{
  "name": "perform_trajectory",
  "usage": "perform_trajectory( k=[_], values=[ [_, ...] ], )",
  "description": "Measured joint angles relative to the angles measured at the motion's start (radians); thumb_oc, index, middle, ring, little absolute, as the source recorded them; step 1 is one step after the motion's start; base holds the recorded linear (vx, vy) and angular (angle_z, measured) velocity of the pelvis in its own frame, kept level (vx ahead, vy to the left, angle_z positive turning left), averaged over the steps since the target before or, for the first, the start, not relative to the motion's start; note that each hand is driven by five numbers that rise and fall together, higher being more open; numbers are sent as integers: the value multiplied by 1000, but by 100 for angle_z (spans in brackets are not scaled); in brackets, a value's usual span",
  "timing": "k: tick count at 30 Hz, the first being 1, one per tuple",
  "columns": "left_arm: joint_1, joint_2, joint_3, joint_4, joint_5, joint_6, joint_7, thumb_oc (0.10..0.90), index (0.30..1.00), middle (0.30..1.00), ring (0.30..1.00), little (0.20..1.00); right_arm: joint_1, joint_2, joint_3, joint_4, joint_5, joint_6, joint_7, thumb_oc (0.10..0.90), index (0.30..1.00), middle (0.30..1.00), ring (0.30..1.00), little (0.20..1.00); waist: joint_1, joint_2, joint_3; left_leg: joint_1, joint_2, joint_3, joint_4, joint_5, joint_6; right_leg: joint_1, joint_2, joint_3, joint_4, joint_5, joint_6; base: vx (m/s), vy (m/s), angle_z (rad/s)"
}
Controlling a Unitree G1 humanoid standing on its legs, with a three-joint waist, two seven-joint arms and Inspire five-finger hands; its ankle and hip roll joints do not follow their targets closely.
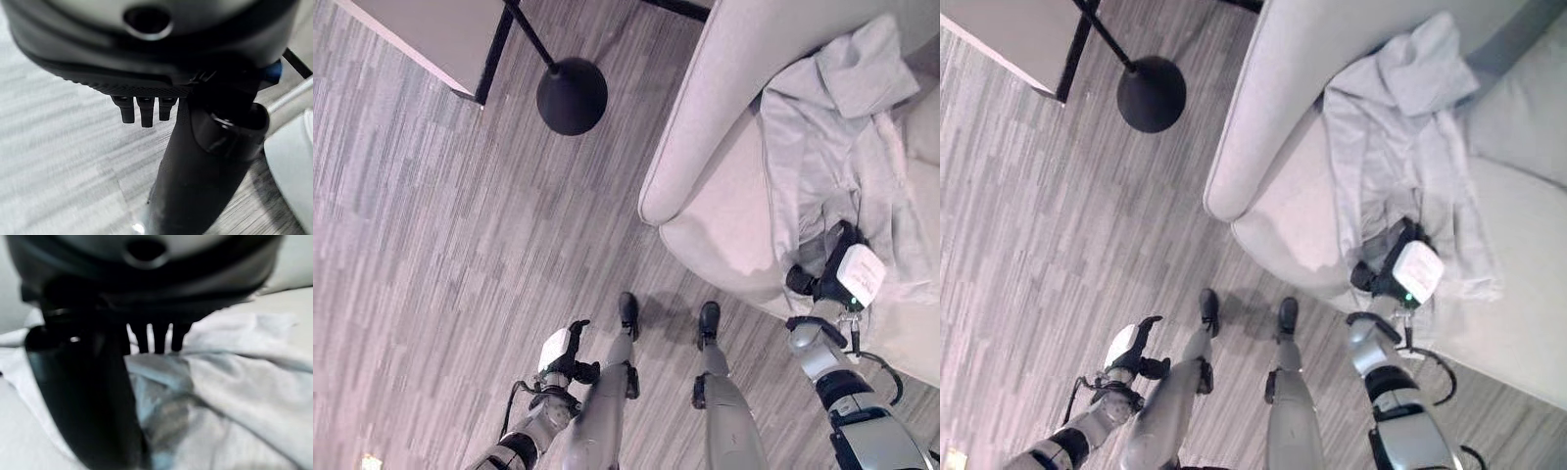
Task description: Hang the clothes on the sofa on the clothes rack.
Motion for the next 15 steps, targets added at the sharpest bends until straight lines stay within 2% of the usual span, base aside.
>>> perform_trajectory(
  k=[2, 4, 5, 6, 7, 9, 11, 15],
  values=[
    [-38, 20, -64, -2, 77, 1, 53, 800, 900, 900, 900, 900, -1, -28, 29, 11, -15, -1, -29, 800, 900, 900, 900, 900, -2, 0, 1, -17, 0, 8, 0, 1, 1, -22, 0, 10, 0, 4, 2, -25, -37, -11],
    [-87, 35, -97, -2, 153, 5, 109, 800, 900, 900, 900, 900, -31, -30, 90, 45, -23, -20, -71, 800, 900, 900, 900, 900, -23, -4, 3, -39, 0, 10, 0, 7, 4, -45, 0, 14, 0, 10, 6, -10, -35, -6],
    [-101, 36, -101, -2, 169, 14, 128, 800, 900, 900, 900, 900, -53, -24, 120, 73, -26, -27, -79, 698, 747, 747, 747, 747, -28, -8, 6, -44, 0, 10, 0, 9, 3, -50, 1, 14, 0, 12, 7, 0, 0, 0],
    [-115, 34, -102, -2, 183, 21, 140, 800, 900, 900, 900, 900, -66, -16, 135, 94, -29, -36, -77, 450, 375, 375, 375, 375, -30, -10, 7, -46, 1, 11, 0, 10, 2, -53, 1, 16, 0, 14, 6, -2, -39, -3],
    [-129, 33, -108, 0, 192, 22, 145, 800, 900, 900, 900, 900, -87, 4, 148, 135, -26, -46, -77, 400, 300, 300, 300, 300, -33, -13, 9, -46, 2, 11, 0, 11, 1, -53, 3, 16, 0, 14, 6, 13, -50, -2],
    [-142, 30, -120, 0, 197, 23, 159, 800, 900, 900, 900, 900, -103, 46, 191, 206, -9, -71, -73, 400, 300, 300, 300, 300, -35, -14, 8, -46, 4, 11, 0, 12, 0, -53, 4, 17, -1, 12, 9, 24, -53, -1],
    [-141, 28, -124, 17, 199, 41, 160, 800, 900, 900, 900, 900, -132, 102, 193, 246, 48, -90, -87, 400, 300, 300, 300, 300, -46, -29, 6, -40, 9, 9, 0, 14, -3, -47, 9, 14, 0, 14, 7, 0, 0, 0],
    [-120, 29, -123, 47, 207, 57, 152, 800, 900, 900, 900, 900, -162, 111, 193, 273, 140, -121, -8, 400, 300, 300, 300, 300, -39, -46, -1, -10, 16, 6, 0, 17, -7, -15, 15, 10, 0, 19, 0, 8, -3, 1]
  ],
)
